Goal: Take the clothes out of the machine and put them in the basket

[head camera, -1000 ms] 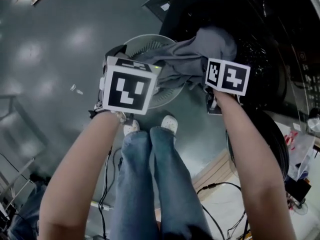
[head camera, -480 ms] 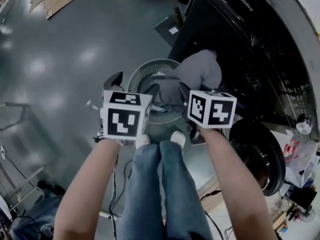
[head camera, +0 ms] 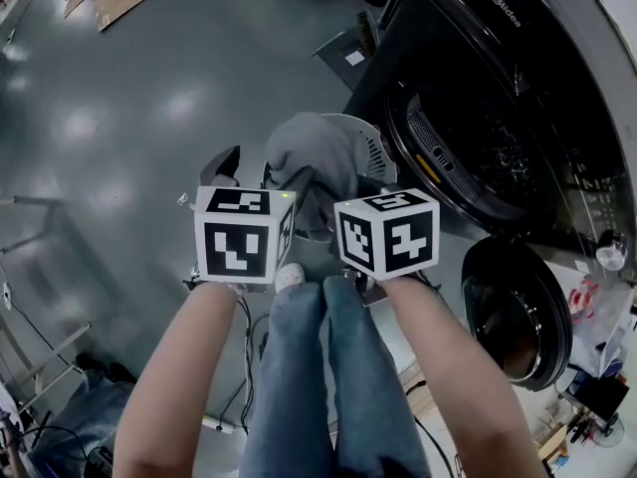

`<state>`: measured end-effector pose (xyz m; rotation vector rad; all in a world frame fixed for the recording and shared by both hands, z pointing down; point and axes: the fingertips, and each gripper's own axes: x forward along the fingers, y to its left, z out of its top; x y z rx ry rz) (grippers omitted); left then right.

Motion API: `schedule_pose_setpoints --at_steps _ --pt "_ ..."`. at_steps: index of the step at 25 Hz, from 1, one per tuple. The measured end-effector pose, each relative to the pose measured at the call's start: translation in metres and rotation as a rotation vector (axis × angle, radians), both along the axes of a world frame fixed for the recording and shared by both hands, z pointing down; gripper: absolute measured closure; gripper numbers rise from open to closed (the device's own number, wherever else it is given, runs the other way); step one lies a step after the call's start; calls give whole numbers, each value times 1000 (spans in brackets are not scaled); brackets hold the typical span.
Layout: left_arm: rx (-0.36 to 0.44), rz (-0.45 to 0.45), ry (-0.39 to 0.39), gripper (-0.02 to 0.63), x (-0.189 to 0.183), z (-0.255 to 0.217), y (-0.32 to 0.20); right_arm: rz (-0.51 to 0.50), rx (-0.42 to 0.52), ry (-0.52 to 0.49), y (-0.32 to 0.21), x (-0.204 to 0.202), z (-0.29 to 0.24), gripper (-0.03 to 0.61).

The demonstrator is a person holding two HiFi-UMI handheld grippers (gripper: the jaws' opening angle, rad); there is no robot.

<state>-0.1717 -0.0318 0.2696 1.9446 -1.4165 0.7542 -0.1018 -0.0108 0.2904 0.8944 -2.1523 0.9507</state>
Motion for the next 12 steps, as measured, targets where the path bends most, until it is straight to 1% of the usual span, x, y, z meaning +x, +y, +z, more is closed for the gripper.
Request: schedule_pose_setpoints --at_steps 3,8,9,10,11,12 --pt "-10 -13 9 187 -1 5 3 -33 -11 43 2 0 8 439" --pt "-32 -22 20 188 1 22 7 -37 -49 74 -1 11 42 434" --pt "-36 -21 23 189 2 26 8 -28 -50 85 -4 15 51 428" --pt "-40 -20 25 187 3 31 8 -19 -47 104 -7 18 61 406" --pt "-46 -19 26 188 4 35 9 -9 -39 130 -11 22 71 318" --pt "-53 -18 27 188 6 40 11 -3 -31 152 -13 25 80 135"
